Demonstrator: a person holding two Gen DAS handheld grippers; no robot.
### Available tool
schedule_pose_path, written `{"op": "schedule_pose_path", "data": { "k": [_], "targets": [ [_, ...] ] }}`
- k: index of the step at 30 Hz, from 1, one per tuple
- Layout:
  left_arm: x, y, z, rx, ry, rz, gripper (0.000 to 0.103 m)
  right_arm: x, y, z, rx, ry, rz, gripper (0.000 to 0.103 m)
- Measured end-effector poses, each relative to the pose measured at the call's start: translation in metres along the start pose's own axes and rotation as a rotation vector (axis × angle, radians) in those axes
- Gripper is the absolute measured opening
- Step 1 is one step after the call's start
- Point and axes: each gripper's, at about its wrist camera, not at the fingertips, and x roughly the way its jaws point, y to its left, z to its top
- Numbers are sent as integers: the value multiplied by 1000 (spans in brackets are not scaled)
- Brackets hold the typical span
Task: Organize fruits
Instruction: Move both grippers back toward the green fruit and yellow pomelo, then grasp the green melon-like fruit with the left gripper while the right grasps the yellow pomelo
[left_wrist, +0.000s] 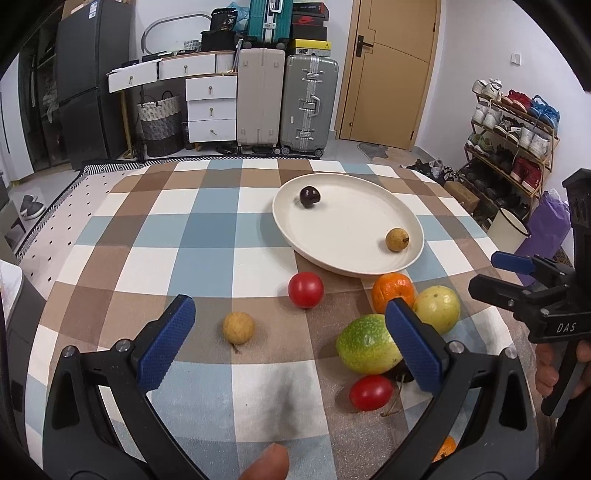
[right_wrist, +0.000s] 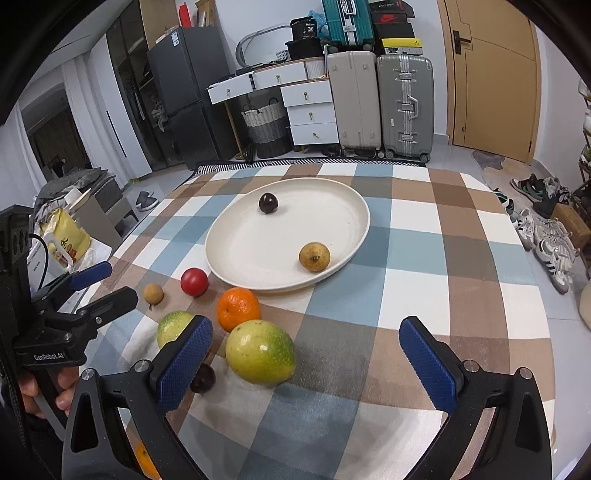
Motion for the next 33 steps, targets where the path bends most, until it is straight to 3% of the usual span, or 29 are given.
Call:
{"op": "schedule_pose_path", "data": {
  "k": [10, 21, 26, 28, 30, 33],
  "targets": [
    [-5, -2, -12, 15, 11, -1, 102, 0, 6, -10, -1, -19, 3, 103],
    [3, -18, -25, 69, 52, -20, 102, 10, 15, -23, -49, 34, 67, 102],
    [10, -22, -27, 65, 76, -55, 102, 14, 10, -26, -5, 49, 110, 102],
    [13, -24, -27, 66, 88, -58, 102, 16, 8, -25, 2, 54, 116, 99],
    [17, -26, -29, 69, 105, -72, 102, 19, 9, -25, -5, 70, 113, 89],
    [22, -29, -29, 71, 113, -76, 100, 24, 9, -25, -8, 90, 113, 87]
  ]
}}
